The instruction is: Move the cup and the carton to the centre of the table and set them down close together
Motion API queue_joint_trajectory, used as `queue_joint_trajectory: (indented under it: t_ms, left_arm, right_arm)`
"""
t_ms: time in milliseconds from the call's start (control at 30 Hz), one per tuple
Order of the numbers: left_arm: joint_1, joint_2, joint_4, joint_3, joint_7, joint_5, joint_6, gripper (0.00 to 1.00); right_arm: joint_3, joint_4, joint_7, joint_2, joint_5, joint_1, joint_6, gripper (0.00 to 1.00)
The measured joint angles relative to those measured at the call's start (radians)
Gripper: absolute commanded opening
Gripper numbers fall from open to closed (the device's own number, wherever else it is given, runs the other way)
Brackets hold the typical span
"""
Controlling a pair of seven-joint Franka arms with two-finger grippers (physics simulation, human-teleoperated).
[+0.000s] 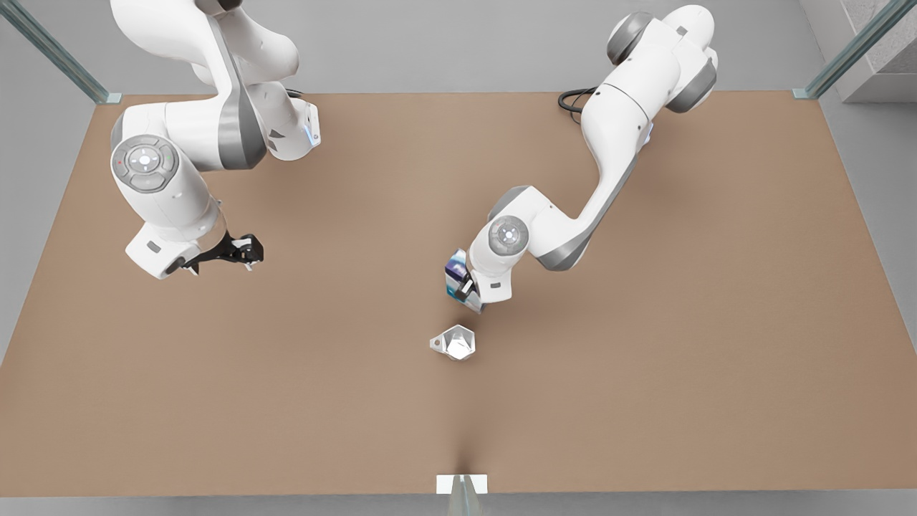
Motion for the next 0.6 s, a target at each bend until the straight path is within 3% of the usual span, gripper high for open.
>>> queue_joint_trajectory:
  t_ms: [167, 433, 533, 600]
  left_arm:
    - [0.002, -0.014, 0.013, 0.0, -0.002, -0.001, -0.044, 1.0]
    - [0.009, -0.066, 0.124, 0.0, 0.003, -0.006, -0.331, 1.0]
    - [0.272, -0.186, 0.136, 0.026, 0.736, -0.01, -0.648, 1.0]
    - [0.391, -0.214, 0.154, 0.162, 1.269, -0.008, -0.713, 1.0]
  right_arm:
    - [0.0, 0.0, 0.005, 0.001, -0.001, 0.0, 0.0, 1.0]
    - [0.0, 0.0, 0.004, 0.001, -0.001, 0.0, -0.001, 1.0]
    - [0.0, 0.0, 0.004, 0.001, -0.001, 0.0, 0.0, 1.0]
    - [0.0, -0.001, 0.004, 0.001, -0.001, 0.0, 0.0, 1.0]
